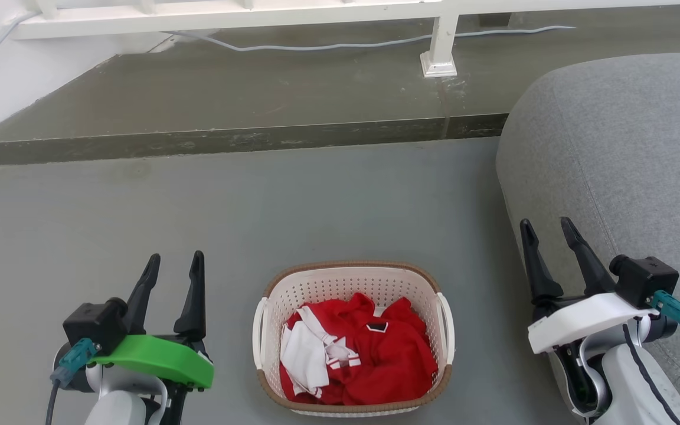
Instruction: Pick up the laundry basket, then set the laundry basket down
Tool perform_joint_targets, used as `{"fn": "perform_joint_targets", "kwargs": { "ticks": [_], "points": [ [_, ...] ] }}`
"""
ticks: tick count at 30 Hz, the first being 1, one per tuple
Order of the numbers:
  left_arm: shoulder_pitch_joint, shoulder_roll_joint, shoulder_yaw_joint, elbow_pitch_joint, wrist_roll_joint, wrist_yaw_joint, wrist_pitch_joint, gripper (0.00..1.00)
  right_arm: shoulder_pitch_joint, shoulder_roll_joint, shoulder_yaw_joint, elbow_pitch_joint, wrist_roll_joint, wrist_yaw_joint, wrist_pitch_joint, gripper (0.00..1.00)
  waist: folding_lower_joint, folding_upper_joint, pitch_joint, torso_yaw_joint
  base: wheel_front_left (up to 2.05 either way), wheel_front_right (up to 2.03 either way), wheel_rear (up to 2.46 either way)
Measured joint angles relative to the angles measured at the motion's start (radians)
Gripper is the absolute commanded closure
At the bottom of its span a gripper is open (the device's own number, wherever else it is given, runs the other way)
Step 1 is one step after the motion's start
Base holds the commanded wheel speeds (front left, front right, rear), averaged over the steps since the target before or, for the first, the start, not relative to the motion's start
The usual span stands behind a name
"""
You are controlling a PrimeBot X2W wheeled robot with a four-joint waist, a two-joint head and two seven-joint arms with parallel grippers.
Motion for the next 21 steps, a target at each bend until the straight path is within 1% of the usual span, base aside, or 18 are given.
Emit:
{"fn": "perform_joint_targets", "kwargs": {
  "ticks": [1,9,13,14,21],
  "points": [
    [0.001,-0.001,0.000,0.000,0.000,0.000,0.000,0.00,0.001,0.001,-0.001,0.000,-0.002,0.005,0.000,0.00,0.0000,0.0000,0.000,0.000,0.00,0.00,0.00],
    [0.012,-0.012,0.009,-0.001,0.013,-0.009,0.000,0.00,0.004,0.007,-0.010,-0.001,-0.007,0.006,0.000,0.00,0.0000,0.0000,0.002,0.000,0.00,0.00,0.00],
    [0.012,-0.015,0.016,0.000,0.026,-0.012,0.000,0.00,0.005,0.009,-0.013,-0.001,-0.014,0.014,0.000,0.00,0.0000,0.0000,0.002,-0.001,0.00,0.00,0.00],
    [0.013,-0.015,0.015,0.001,0.026,-0.013,0.000,1.00,0.005,0.009,-0.014,-0.001,-0.014,0.014,0.000,1.00,0.0000,0.0000,0.002,-0.001,0.00,0.00,0.00],
    [0.038,-0.024,0.010,0.037,0.020,-0.013,0.005,1.00,0.032,0.016,-0.012,0.034,0.000,0.014,0.002,1.00,0.0000,0.0000,0.002,-0.001,0.00,0.00,0.00]
  ]
}}
